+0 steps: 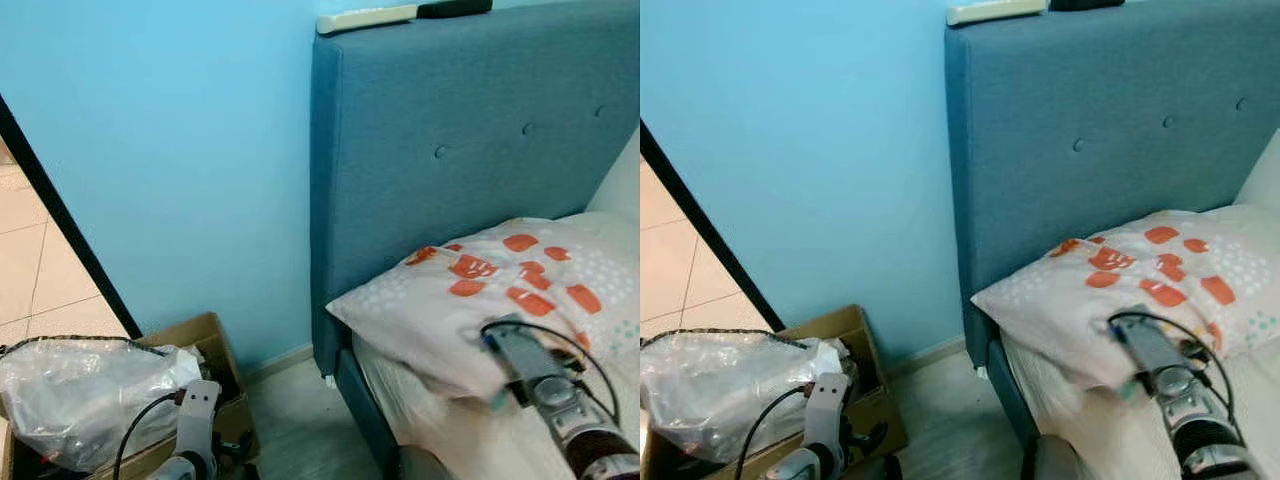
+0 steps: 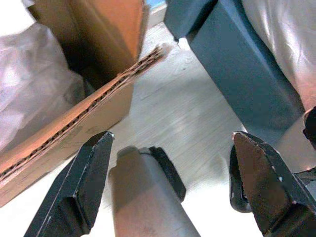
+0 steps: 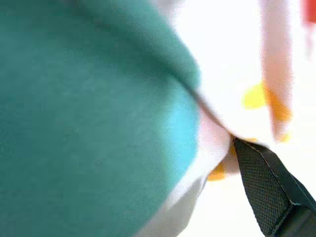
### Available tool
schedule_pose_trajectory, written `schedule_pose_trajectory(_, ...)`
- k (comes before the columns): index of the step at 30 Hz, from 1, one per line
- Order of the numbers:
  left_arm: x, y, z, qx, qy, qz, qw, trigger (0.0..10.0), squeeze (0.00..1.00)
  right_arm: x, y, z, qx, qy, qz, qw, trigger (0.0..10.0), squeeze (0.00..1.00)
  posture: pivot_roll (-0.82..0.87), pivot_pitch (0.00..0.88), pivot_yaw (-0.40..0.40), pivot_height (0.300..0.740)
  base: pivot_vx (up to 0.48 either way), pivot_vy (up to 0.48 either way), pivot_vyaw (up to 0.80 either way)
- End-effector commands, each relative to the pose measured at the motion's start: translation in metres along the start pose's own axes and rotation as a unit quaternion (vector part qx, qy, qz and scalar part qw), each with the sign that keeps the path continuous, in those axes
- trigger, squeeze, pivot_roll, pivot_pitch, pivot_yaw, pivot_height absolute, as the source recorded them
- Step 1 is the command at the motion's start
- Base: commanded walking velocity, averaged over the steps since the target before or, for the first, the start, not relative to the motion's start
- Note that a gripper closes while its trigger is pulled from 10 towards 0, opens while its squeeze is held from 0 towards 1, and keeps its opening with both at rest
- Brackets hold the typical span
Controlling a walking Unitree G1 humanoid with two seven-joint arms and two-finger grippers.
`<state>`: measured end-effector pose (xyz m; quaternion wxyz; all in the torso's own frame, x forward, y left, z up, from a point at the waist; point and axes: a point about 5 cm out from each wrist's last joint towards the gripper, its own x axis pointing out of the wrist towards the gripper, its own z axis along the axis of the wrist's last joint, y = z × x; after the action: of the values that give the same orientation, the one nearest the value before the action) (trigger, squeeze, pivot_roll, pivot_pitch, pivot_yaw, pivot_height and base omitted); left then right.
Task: Clean up the room
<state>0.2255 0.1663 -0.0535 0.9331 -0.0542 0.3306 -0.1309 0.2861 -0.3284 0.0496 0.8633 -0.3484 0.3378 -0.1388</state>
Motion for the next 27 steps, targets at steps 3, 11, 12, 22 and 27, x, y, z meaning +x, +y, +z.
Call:
schedule_pose_trajectory(3,0.001,-0.002,-0.002,0.002,0.01,-0.004,1.0,10.0,0.0,0.0,-0.034,0.033,0.045,-0.049,-0.051,0.996,10.0,0.0,0.09,0.066,-0.006,0.598,0.0,0.0,0.0)
schedule_pose_trajectory(11,0.002,-0.003,0.0,0.003,0.01,-0.006,1.0,10.0,0.0,-0.009,0.004,0.064,0.101,-0.094,0.158,0.978,10.0,0.0,0.09,0.054,-0.007,0.598,0.0,0.0,0.0)
schedule_pose_trajectory(12,0.002,-0.003,0.0,0.003,0.01,-0.006,1.0,10.0,0.0,-0.012,0.015,0.066,0.101,-0.095,0.202,0.97,10.0,0.0,0.09,0.054,-0.007,0.598,0.0,0.0,0.0)
schedule_pose_trajectory(22,0.001,-0.002,-0.002,0.002,0.014,-0.006,1.0,10.0,0.0,-0.028,0.006,0.059,0.064,-0.068,0.273,0.958,10.0,0.0,0.09,0.054,-0.001,0.598,0.0,0.0,0.0)
schedule_pose_trajectory(27,0.0,-0.002,-0.004,0.0,0.016,-0.006,1.0,10.0,0.0,-0.02,-0.032,0.042,0.002,-0.002,0.156,0.988,10.0,0.0,0.09,0.055,-0.001,0.598,0.0,0.0,0.0)
